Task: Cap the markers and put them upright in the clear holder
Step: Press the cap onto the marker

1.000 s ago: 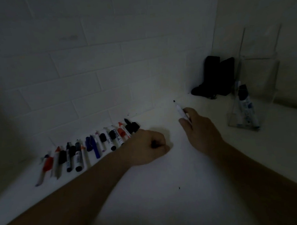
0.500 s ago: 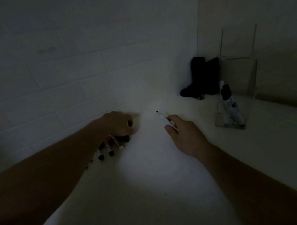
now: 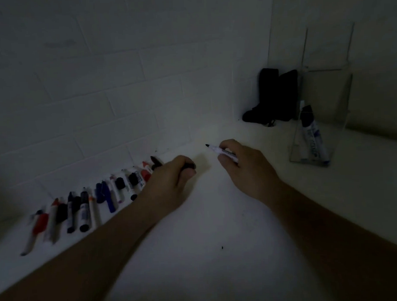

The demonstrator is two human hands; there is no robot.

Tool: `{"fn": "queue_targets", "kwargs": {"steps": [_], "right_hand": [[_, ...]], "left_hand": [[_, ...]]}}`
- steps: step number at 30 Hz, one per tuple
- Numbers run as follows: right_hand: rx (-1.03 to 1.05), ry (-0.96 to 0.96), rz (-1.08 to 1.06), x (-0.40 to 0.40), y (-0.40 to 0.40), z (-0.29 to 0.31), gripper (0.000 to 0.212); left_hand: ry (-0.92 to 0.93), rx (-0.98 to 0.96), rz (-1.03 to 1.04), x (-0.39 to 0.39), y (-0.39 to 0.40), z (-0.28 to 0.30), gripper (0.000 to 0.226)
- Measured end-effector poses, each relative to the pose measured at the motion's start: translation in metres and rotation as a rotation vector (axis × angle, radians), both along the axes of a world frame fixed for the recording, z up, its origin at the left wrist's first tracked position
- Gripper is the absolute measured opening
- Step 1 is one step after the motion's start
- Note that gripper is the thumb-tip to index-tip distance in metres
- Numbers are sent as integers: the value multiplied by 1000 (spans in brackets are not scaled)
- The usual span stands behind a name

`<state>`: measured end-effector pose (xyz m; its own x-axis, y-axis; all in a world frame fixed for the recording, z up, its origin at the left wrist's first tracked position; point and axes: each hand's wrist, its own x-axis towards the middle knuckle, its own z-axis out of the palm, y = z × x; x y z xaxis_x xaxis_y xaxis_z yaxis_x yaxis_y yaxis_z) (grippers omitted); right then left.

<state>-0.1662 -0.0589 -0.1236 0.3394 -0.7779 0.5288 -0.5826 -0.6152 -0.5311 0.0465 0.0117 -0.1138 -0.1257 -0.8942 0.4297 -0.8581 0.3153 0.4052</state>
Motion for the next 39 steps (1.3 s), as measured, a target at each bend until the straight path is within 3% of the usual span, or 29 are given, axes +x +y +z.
{"fn": "queue_targets", "kwargs": {"steps": [6, 23, 28, 32, 36, 39], "right_hand": [[-77, 104, 52, -1, -1, -1, 41], [-271, 303, 128, 6, -3, -11, 39], [-215, 377, 44, 11, 1, -4, 49], [-322, 348, 132, 11, 1, -6, 59], [-382, 373, 94, 7, 16, 4, 48], [-288, 349, 125, 9, 17, 6, 43]], "left_hand": [[62, 70, 24, 7, -5, -12, 26], [29, -39, -65, 2, 2, -16, 26], [147, -78, -41, 1, 7, -10, 12], [215, -94, -46, 2, 8, -10, 10], [189, -143, -60, 0, 9, -8, 13], [156, -139, -75, 2, 10, -8, 13]]}}
